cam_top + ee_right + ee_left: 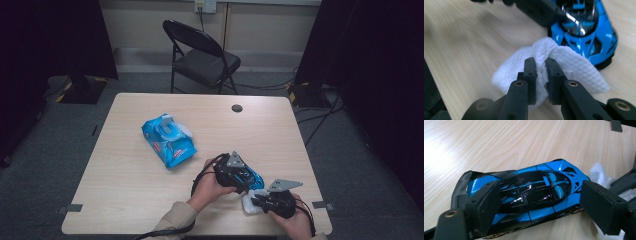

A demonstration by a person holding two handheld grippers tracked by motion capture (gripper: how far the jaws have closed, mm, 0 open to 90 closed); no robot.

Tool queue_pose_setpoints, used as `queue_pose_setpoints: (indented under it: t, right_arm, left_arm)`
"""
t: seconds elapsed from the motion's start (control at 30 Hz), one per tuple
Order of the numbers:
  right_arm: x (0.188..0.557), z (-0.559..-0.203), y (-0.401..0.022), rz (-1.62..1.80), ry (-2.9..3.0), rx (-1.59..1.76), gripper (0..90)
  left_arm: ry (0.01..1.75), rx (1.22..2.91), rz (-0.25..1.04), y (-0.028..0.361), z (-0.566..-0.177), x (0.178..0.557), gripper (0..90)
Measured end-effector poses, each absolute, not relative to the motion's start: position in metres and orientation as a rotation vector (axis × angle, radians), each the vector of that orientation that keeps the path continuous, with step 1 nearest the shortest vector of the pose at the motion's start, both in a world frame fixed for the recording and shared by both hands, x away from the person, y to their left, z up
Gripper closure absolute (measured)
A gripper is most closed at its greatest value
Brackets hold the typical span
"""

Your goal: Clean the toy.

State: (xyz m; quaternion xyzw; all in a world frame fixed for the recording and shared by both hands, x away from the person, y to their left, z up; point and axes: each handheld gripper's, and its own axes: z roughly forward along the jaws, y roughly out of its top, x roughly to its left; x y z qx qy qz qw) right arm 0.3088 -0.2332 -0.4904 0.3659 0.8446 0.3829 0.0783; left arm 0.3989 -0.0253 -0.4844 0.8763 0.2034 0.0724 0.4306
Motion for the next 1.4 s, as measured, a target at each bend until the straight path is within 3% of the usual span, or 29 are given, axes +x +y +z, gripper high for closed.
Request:
queue_pose_setpoints:
  t: [0.3,0.67,1.4]
  right_arm:
    - [0.311,-0.462,-0.262,1.259,2.323,1.122,80.5]
    - [0.335,-0.462,-0.278,1.215,2.135,1.211,80.5]
    - [0.356,-0.502,-0.272,1.058,2.237,1.264,80.3]
  left_arm:
    - [0.492,2.193,0.187,-0.025,-0.485,0.398,16.9]
    - [0.487,2.195,0.191,-0.026,-0.485,0.398,16.4]
    - [0.485,2.188,0.195,-0.027,-0.486,0.397,15.0]
